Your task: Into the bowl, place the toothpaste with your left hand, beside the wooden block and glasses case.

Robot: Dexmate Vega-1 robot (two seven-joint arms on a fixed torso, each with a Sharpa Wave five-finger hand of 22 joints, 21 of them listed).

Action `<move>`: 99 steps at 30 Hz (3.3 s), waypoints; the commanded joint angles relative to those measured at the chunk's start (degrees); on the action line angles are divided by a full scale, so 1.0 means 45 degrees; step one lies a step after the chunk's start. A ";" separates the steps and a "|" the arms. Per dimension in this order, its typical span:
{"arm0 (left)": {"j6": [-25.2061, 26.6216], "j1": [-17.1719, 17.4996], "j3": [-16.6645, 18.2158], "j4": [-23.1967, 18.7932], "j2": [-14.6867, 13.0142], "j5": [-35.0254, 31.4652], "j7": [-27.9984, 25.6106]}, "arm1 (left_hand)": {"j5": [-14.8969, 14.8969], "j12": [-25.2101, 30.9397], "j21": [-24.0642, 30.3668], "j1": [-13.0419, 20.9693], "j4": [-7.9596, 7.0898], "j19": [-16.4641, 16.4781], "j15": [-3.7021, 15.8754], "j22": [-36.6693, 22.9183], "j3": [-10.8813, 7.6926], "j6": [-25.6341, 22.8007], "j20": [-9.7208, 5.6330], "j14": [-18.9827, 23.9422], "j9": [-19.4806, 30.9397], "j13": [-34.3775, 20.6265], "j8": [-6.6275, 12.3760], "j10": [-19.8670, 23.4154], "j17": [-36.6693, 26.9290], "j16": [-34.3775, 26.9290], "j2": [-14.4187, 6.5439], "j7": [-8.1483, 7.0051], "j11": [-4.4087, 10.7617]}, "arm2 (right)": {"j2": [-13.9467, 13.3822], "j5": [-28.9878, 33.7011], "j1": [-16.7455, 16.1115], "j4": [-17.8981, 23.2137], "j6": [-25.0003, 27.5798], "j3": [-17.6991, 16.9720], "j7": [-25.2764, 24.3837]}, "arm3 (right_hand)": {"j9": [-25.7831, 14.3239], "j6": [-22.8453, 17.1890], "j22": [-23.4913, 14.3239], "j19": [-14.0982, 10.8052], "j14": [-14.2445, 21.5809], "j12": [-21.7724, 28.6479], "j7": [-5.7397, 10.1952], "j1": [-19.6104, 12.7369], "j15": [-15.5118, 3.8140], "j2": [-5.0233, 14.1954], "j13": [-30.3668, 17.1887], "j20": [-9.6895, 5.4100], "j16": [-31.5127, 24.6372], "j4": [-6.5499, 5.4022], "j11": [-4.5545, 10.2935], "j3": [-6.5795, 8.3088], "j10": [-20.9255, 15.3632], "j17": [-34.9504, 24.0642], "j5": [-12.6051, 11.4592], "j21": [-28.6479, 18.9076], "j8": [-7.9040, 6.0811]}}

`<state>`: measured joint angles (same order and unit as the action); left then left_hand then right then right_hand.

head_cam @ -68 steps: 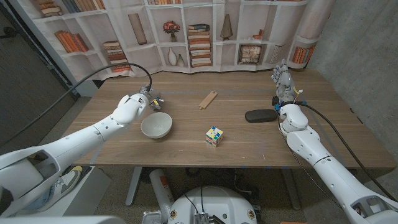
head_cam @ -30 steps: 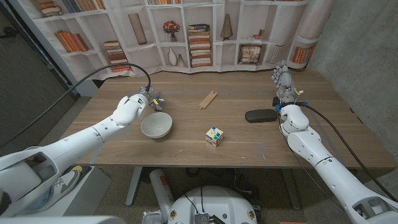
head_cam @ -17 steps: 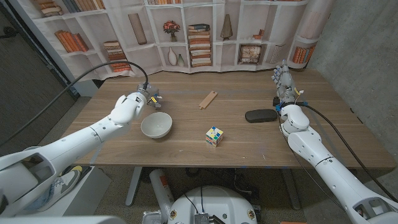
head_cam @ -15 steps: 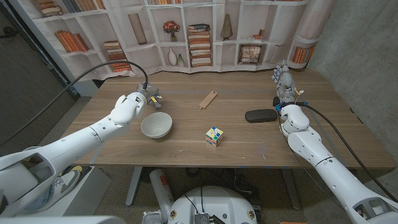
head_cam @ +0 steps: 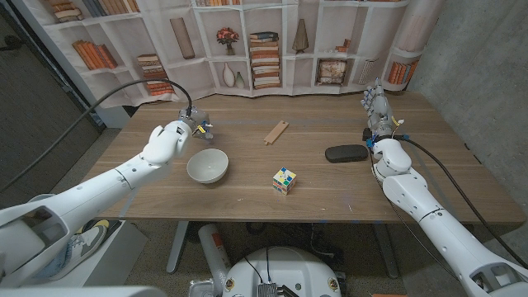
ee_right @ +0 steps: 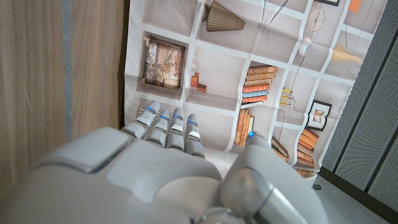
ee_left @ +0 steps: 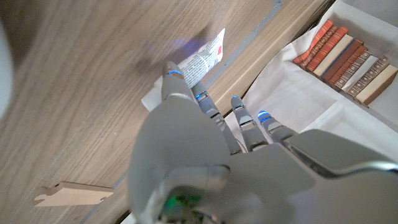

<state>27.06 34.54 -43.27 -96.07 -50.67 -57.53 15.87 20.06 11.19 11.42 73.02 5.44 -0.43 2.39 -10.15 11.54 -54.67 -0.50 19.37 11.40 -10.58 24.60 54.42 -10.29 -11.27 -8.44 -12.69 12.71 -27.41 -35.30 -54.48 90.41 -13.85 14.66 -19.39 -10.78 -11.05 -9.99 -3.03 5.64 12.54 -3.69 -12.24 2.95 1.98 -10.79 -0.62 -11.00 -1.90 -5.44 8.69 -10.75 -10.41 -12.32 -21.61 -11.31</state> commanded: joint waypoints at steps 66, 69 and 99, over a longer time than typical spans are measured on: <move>0.0712 0.3724 0.4115 -0.4116 -0.2436 0.6574 -0.4073 | -0.0038 -0.0108 -0.0044 0.0090 -0.0193 -0.0140 0.1911 -0.0011 0.0138 0.0011 0.0169 -0.0026 -0.0001 -0.0027 -0.0336 -0.0072 -0.0017 0.0089 0.0108 -0.0020 -0.0010 | -0.0204 0.0923 -0.0795 0.1347 -0.0160 -0.0065 -0.0567 | -0.0031 -0.0087 -0.0075 -0.0231 0.0253 0.0082 0.0013 0.0043 -0.0072 -0.0002 -0.0022 -0.0046 -0.0021 0.0056 0.0087 -0.0109 -0.0285 -0.0025 -0.0056 0.0346 -0.0008; 0.0690 0.3934 0.4359 -0.4249 -0.2558 0.6994 -0.4108 | -0.0038 -0.0109 -0.0044 0.0091 -0.0200 -0.0144 0.1909 -0.0011 0.0141 -0.0001 0.0185 -0.0028 -0.0001 -0.0028 -0.0342 -0.0075 -0.0018 0.0088 0.0107 -0.0021 -0.0011 | -0.0233 0.0910 -0.0863 0.1429 -0.0145 -0.0117 -0.0582 | -0.0030 -0.0090 -0.0075 -0.0235 0.0265 0.0077 0.0019 0.0041 -0.0084 -0.0001 -0.0021 -0.0057 -0.0023 0.0059 0.0107 -0.0111 -0.0277 -0.0024 -0.0056 0.0357 -0.0008; -0.1555 0.5487 0.5886 -0.3778 -0.2221 1.0133 -0.6465 | -0.0046 -0.0087 -0.0031 0.0114 -0.0258 -0.0137 0.1899 -0.0011 0.0157 -0.0138 0.0183 0.0009 0.0008 -0.0038 -0.0367 0.0004 -0.0021 0.0070 0.0081 -0.0022 -0.0013 | -0.0198 0.1009 -0.1247 0.1696 -0.0366 -0.0241 -0.0626 | -0.0029 -0.0098 -0.0080 -0.0300 0.0293 0.0068 0.0009 0.0046 -0.0097 0.0013 -0.0017 -0.0079 -0.0005 0.0088 0.0061 -0.0144 -0.0311 -0.0020 -0.0053 0.0490 -0.0004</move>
<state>25.47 56.69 -19.17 -114.64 -61.99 -17.53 -8.38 19.78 10.80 11.19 73.30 4.75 -0.75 2.39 -10.15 12.26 -54.58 0.21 19.37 11.33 -10.56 22.77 53.89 -10.26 -10.95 -8.13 -12.61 12.60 -28.52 -31.13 -59.34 97.58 -14.85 13.79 -21.77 -10.77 -11.05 -10.28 -3.97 6.67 12.54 -3.69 -12.24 2.55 1.98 -10.78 -0.95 -11.04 -1.50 -5.13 8.29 -11.67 -10.41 -12.32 -19.48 -11.31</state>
